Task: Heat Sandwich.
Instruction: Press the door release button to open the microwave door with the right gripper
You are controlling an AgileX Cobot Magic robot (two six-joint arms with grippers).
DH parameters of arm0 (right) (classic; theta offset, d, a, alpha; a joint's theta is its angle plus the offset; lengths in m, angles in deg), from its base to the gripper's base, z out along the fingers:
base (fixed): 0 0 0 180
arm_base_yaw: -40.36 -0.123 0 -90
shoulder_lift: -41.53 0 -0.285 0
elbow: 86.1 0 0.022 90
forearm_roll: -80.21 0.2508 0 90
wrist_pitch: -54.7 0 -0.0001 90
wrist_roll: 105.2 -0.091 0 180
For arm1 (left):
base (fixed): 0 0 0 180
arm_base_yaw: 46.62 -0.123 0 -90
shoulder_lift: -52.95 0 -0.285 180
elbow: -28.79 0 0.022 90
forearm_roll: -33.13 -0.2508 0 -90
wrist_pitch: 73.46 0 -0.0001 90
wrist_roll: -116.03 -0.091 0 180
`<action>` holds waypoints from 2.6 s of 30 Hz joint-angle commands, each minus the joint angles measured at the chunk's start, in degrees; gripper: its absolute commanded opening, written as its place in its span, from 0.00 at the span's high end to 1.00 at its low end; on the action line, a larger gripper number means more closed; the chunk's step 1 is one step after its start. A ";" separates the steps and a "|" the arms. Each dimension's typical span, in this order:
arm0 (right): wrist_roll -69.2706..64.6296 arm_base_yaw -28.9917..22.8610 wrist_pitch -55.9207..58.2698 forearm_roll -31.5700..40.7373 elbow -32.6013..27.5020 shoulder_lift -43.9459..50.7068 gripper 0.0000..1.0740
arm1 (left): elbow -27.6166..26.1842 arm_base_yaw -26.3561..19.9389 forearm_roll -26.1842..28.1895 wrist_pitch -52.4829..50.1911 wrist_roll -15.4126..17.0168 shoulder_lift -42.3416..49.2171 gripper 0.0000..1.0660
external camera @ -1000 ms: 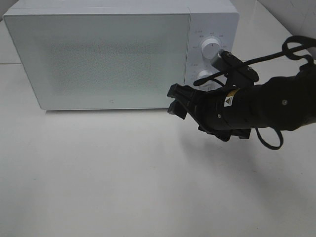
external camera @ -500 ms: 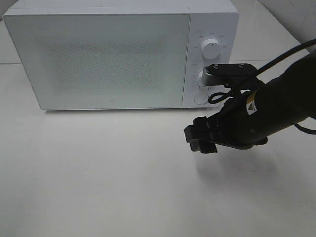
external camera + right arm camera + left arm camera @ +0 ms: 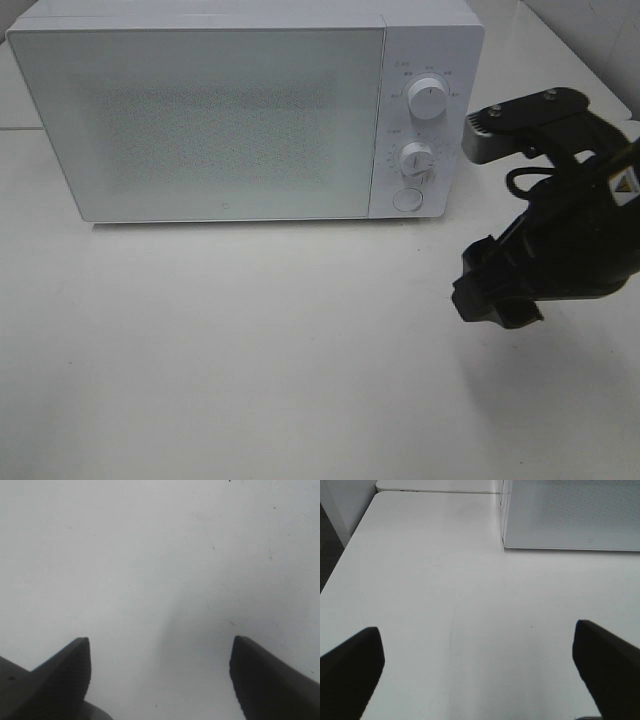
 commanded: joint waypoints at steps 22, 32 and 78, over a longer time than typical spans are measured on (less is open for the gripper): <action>4.24 0.40 23.78 -3.50 -0.17 43.72 0.30 | 0.06 -0.17 0.52 0.00 0.23 1.09 0.08; 4.24 10.66 26.64 -2.92 -5.50 59.82 0.30 | 0.06 -0.17 0.52 0.00 0.23 1.09 0.08; 5.73 26.99 19.14 -1.20 -10.89 70.93 0.31 | 0.06 -0.17 0.46 0.00 0.23 0.46 0.08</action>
